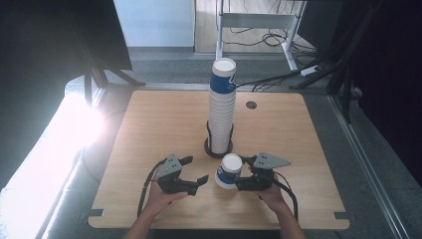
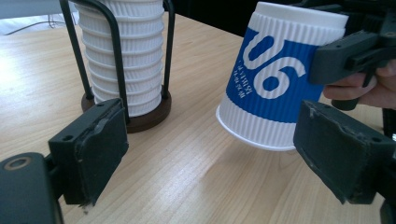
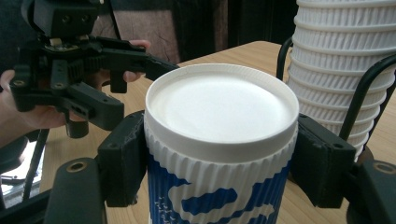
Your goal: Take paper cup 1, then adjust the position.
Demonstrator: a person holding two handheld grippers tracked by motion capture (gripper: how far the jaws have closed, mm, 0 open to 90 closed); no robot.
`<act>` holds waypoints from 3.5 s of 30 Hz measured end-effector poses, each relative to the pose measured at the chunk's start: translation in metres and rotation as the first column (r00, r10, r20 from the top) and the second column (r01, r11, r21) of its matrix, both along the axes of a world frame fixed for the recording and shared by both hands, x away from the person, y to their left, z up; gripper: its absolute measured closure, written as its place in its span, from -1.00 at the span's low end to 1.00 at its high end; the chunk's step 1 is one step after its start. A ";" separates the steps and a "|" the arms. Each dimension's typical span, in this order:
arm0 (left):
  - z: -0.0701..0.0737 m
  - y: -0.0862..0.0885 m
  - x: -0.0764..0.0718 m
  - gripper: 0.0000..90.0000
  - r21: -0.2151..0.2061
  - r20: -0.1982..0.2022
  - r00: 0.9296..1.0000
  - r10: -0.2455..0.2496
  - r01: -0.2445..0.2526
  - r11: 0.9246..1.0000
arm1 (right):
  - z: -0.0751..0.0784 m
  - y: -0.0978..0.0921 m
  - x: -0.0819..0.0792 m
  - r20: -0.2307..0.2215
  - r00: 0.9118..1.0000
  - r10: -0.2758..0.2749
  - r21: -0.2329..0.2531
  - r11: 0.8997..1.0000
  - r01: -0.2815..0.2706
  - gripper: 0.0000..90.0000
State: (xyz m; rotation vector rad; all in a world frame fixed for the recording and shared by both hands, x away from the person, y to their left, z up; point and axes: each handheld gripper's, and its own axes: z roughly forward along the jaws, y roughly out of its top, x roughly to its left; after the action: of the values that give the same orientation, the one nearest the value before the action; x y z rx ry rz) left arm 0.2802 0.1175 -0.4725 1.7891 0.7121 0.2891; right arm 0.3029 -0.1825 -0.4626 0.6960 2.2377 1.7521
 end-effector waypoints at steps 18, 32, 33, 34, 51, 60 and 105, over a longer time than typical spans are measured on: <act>0.008 -0.017 -0.010 -0.91 0.051 0.034 0.996 -0.086 0.084 0.995 | 0.000 0.013 -0.004 0.003 0.999 0.032 0.024 0.999 -0.032 -0.40; 0.000 -0.041 -0.010 -0.92 0.110 0.019 0.991 -0.136 0.133 0.985 | -0.001 0.027 -0.010 0.003 0.998 0.066 0.029 0.997 -0.067 -0.40; -0.001 -0.042 -0.010 -0.92 0.115 0.015 0.990 -0.139 0.137 0.984 | 0.000 0.027 -0.011 0.002 0.998 0.068 0.033 0.997 -0.068 -0.40; -0.002 -0.044 -0.010 -0.92 0.122 0.016 0.990 -0.141 0.139 0.983 | 0.000 0.027 -0.011 0.000 0.998 0.070 0.039 0.997 -0.070 -0.40; -0.012 -0.053 -0.013 -0.57 0.165 0.044 0.990 -0.133 0.124 0.979 | 0.001 0.031 -0.016 -0.005 0.996 0.089 0.027 0.996 -0.089 -0.40; -0.015 -0.054 -0.013 -0.55 0.217 0.048 0.989 -0.136 0.123 0.968 | -0.001 0.030 -0.013 -0.052 0.994 0.095 0.000 0.995 -0.096 -0.43; -0.014 -0.053 -0.019 -0.54 0.568 0.196 0.976 -0.091 -0.038 0.822 | 0.005 0.000 -0.010 -0.100 0.989 0.112 -0.209 0.969 -0.131 -0.58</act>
State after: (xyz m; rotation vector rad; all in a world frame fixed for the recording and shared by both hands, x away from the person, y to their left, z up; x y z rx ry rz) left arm 0.2613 0.0641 -0.4862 2.2866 0.4657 0.7299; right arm 0.2931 -0.1826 -0.4580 0.6106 2.5309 1.5234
